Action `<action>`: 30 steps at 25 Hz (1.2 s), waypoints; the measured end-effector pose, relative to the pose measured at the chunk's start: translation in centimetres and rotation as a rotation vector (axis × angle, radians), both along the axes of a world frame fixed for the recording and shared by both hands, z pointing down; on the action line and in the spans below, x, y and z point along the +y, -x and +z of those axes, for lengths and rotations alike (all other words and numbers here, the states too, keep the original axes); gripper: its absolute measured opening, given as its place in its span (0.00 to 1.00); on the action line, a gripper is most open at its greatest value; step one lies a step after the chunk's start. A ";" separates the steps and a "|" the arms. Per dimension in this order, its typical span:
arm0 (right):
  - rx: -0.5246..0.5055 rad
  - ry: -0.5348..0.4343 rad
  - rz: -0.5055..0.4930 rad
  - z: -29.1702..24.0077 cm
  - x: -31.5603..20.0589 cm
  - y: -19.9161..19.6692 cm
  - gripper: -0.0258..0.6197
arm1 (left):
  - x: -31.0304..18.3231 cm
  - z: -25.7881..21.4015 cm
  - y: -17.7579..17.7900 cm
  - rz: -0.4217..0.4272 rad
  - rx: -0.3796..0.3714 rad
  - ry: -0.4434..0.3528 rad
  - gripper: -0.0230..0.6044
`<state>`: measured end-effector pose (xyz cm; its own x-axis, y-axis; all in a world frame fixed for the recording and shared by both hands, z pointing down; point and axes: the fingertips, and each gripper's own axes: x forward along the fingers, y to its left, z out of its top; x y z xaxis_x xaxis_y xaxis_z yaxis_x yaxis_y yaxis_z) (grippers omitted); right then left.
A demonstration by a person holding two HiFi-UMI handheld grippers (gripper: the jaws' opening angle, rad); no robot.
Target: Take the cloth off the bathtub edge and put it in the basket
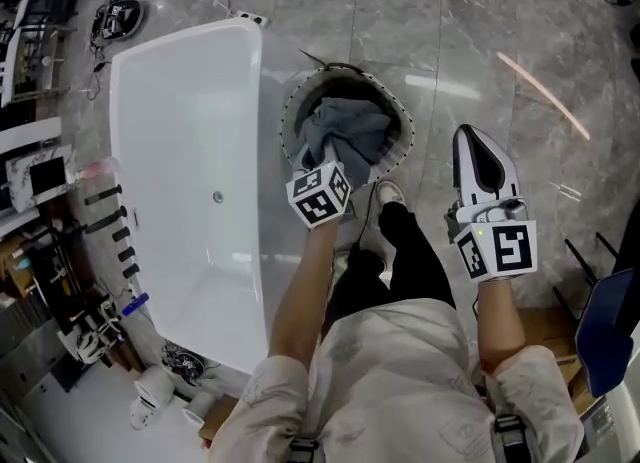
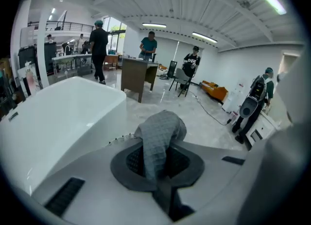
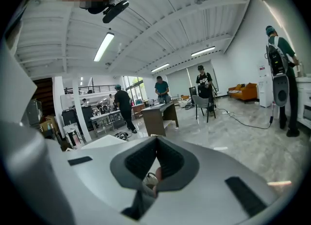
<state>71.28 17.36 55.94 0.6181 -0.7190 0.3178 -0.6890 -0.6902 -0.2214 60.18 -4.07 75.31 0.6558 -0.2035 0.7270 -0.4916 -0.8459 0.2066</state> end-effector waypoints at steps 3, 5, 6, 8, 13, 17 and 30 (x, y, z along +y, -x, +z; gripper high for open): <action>-0.023 0.021 -0.010 1.8 -0.2 0.1 0.02 | -0.1 3.4 0.0 -0.011 -0.066 0.042 0.08; -0.034 0.034 -0.016 2.5 -0.5 0.2 0.02 | -0.4 5.3 0.0 -0.014 -0.105 0.059 0.08; -0.038 0.038 -0.018 2.8 -0.6 0.2 0.02 | -0.4 6.1 0.1 -0.015 -0.126 0.067 0.08; -0.045 0.042 -0.018 3.1 -0.6 0.4 0.02 | -0.6 7.4 0.4 -0.022 -0.159 0.086 0.08; -0.057 0.058 -0.020 3.7 -0.6 0.4 0.02 | -1.2 8.9 1.0 -0.047 -0.236 0.122 0.20; -0.049 0.067 -0.040 3.4 -1.6 0.7 0.02 | -1.0 9.0 1.4 -0.024 -0.256 0.140 0.36; 0.038 0.042 -0.200 -1.7 -8.6 6.3 0.02 | -1.6 2.7 9.2 -0.052 -0.118 0.097 0.36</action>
<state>64.98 8.77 54.20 0.4766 -0.8153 0.3288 -0.8206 -0.5468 -0.1665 50.99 -5.68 78.01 0.5550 -0.1600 0.8163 -0.5597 -0.7978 0.2241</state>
